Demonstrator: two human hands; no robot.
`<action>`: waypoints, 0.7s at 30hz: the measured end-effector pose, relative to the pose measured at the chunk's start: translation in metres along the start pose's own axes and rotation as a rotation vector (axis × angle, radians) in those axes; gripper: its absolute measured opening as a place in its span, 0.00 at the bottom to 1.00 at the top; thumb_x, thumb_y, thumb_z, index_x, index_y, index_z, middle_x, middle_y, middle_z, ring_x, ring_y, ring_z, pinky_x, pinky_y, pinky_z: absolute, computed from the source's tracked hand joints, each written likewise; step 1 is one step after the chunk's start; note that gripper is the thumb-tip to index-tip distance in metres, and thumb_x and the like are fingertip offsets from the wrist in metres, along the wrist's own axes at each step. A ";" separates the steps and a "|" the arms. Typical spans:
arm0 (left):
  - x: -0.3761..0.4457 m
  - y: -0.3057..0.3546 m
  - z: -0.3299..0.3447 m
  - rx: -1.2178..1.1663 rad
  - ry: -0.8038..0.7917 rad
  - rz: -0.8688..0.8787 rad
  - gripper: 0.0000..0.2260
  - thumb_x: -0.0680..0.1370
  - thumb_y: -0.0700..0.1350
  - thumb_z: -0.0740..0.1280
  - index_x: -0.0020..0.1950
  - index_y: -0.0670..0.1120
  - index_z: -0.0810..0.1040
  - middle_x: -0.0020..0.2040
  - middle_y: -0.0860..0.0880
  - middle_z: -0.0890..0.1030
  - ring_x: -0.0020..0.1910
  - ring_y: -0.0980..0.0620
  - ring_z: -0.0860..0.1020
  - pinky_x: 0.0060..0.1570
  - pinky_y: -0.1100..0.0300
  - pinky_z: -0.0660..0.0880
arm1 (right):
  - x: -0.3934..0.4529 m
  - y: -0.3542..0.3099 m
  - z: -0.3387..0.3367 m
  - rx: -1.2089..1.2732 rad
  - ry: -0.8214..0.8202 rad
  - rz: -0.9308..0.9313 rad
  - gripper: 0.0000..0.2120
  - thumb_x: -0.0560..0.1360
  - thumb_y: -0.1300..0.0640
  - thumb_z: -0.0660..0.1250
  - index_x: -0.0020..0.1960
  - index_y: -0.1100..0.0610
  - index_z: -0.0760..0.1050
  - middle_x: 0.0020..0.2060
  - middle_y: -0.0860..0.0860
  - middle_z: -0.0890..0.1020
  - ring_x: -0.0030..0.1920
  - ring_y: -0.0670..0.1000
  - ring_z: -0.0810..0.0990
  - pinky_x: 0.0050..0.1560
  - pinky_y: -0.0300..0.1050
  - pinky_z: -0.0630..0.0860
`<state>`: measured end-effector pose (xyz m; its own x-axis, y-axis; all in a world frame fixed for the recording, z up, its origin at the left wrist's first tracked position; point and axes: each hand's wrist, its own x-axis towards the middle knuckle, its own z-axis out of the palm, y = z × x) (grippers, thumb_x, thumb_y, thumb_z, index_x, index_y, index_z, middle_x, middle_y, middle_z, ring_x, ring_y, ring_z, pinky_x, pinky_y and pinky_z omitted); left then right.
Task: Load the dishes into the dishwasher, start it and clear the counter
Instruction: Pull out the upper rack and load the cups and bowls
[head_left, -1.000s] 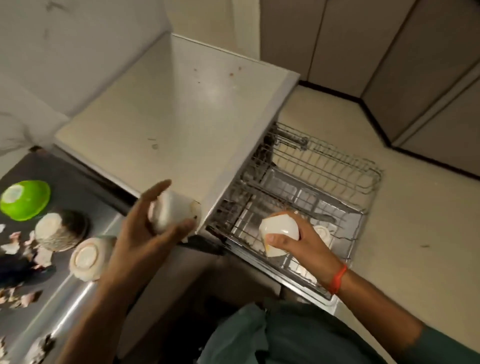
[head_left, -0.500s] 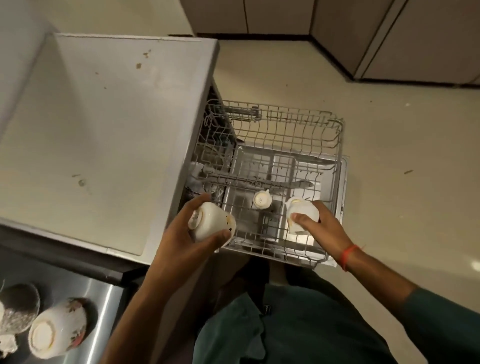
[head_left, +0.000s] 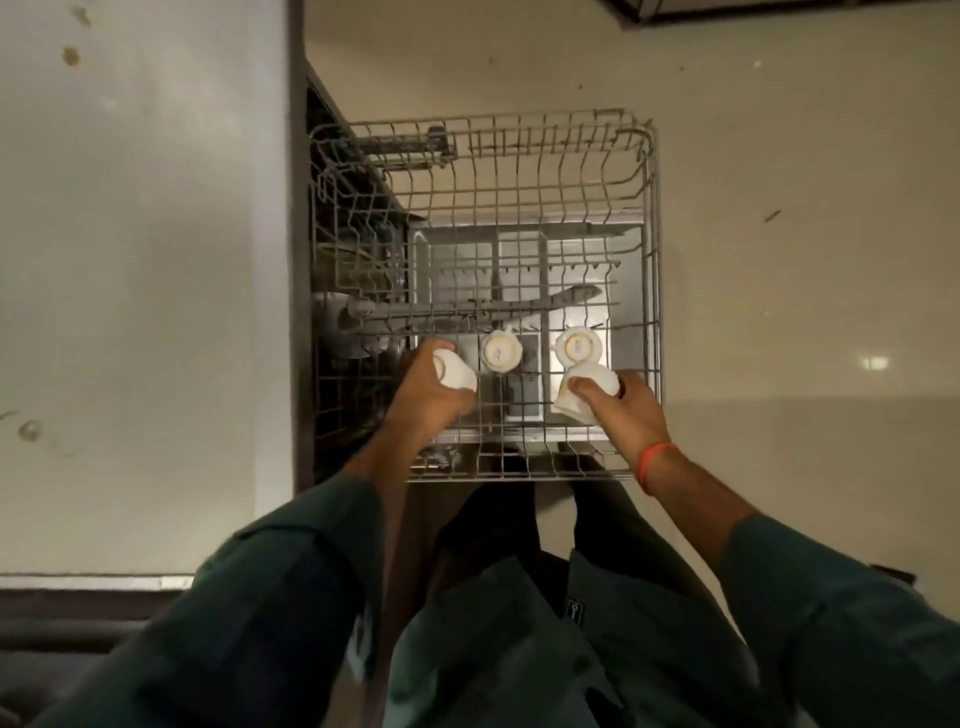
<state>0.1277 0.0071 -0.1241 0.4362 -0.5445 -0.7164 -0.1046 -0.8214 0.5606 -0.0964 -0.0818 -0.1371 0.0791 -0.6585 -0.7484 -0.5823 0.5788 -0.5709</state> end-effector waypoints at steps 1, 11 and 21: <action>0.013 -0.003 0.003 0.007 0.008 -0.009 0.27 0.71 0.33 0.76 0.64 0.51 0.71 0.55 0.50 0.73 0.52 0.50 0.75 0.34 0.63 0.73 | 0.003 0.004 0.001 0.000 0.006 0.011 0.19 0.71 0.45 0.76 0.56 0.52 0.75 0.48 0.46 0.80 0.50 0.51 0.80 0.48 0.44 0.74; 0.095 -0.048 0.008 0.222 0.232 0.085 0.31 0.68 0.35 0.79 0.69 0.44 0.75 0.69 0.40 0.71 0.66 0.41 0.72 0.56 0.61 0.67 | 0.019 0.030 -0.001 -0.099 0.001 0.035 0.19 0.72 0.46 0.75 0.58 0.52 0.75 0.48 0.46 0.79 0.49 0.47 0.80 0.46 0.46 0.80; 0.110 -0.062 0.018 0.461 0.043 0.306 0.36 0.64 0.29 0.76 0.70 0.48 0.75 0.71 0.45 0.71 0.70 0.42 0.70 0.68 0.51 0.72 | 0.017 0.036 0.026 -0.118 -0.036 0.021 0.18 0.71 0.48 0.76 0.56 0.53 0.76 0.48 0.47 0.80 0.48 0.45 0.79 0.49 0.43 0.77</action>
<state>0.1663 -0.0050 -0.2454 0.3601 -0.7704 -0.5261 -0.6081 -0.6215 0.4939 -0.0951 -0.0598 -0.1795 0.0940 -0.6281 -0.7724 -0.6753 0.5299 -0.5130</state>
